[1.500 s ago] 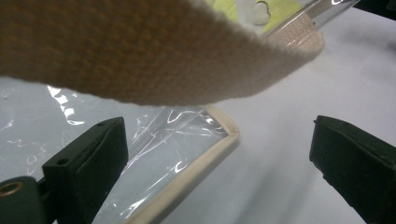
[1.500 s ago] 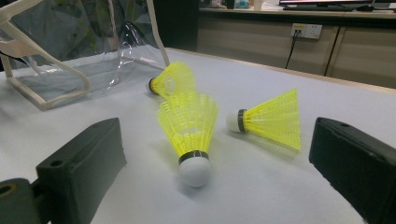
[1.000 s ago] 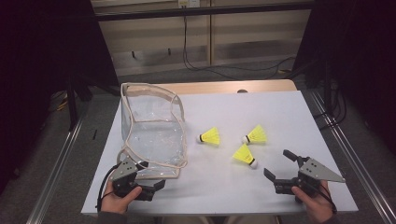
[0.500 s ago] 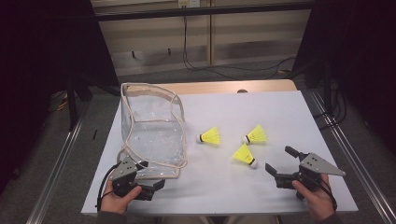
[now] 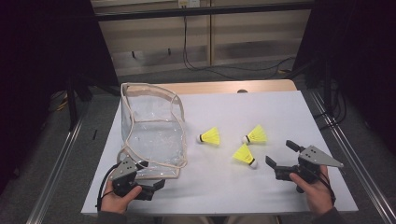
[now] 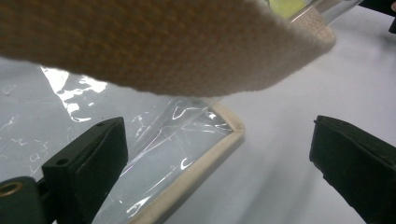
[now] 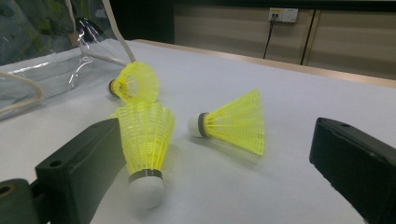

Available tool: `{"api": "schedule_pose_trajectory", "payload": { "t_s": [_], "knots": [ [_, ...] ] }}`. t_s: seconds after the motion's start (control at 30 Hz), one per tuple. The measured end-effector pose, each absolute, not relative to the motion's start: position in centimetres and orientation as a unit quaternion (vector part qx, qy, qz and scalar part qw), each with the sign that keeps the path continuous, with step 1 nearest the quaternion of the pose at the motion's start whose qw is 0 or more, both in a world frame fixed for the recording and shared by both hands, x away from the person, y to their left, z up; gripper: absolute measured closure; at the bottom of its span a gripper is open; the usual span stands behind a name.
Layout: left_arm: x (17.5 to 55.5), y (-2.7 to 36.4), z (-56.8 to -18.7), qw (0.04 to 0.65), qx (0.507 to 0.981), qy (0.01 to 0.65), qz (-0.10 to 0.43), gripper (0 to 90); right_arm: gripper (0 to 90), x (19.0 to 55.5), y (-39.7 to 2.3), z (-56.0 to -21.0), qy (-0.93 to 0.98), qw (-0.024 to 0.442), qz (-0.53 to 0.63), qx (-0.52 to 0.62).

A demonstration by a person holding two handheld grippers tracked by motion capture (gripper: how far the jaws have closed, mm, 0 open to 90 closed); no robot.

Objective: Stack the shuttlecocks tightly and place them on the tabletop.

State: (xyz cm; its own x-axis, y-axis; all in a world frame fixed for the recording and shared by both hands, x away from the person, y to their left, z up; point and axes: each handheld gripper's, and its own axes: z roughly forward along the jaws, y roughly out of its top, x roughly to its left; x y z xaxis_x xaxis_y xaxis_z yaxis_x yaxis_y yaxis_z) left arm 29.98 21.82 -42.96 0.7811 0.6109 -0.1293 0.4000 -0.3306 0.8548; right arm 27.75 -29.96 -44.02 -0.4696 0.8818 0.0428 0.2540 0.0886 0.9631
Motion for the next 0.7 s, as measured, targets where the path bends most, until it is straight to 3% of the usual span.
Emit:
{"api": "schedule_pose_trajectory", "payload": {
  "t_s": [0.7],
  "knots": [
    [30.0,21.8,-42.9,0.484,0.81,0.313,0.109,4.2,2.5,30.0,-30.2,-44.0,0.677,0.293,0.513,0.438]
  ]
}}
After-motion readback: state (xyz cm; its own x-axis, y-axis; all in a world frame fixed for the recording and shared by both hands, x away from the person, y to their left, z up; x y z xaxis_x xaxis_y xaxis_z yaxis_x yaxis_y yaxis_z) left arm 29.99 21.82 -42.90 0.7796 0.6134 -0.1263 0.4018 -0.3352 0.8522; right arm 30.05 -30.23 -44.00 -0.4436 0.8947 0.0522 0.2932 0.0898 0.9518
